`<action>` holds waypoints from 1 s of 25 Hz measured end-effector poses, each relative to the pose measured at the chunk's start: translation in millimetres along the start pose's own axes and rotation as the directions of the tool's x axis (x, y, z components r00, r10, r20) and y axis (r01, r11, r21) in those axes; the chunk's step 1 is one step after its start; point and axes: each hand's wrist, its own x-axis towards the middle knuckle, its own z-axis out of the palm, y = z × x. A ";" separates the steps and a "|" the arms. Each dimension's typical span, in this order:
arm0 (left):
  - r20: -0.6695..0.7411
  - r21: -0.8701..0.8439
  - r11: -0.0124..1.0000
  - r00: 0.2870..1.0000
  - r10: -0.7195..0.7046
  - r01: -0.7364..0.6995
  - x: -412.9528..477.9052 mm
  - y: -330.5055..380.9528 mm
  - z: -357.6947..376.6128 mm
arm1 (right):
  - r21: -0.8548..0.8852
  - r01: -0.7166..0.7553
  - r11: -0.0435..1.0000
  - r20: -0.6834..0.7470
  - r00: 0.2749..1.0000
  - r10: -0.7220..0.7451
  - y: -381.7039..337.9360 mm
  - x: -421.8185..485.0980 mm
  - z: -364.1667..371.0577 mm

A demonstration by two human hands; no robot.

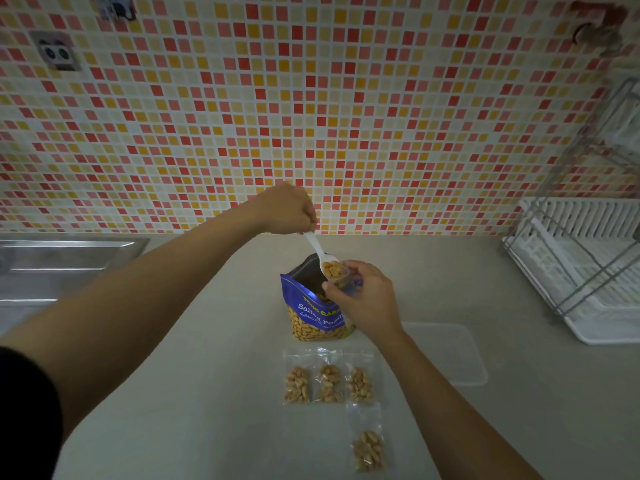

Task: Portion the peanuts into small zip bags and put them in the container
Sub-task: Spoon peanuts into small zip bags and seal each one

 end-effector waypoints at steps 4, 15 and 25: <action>-0.064 0.340 0.933 0.986 0.153 -0.122 3.4 35.7 -7.9 | 0.026 -0.022 0.999 -0.014 1.000 0.022 2.8 2.1 3.2; 0.044 0.184 0.983 0.999 0.017 -0.024 -3.5 -17.0 19.5 | 0.330 -0.135 0.934 -0.036 0.987 0.156 8.8 -0.1 -11.3; -0.246 -0.060 0.997 0.969 0.029 -0.045 -10.2 -30.0 82.4 | 0.513 -0.136 0.847 -0.101 0.971 0.217 3.1 1.7 -40.6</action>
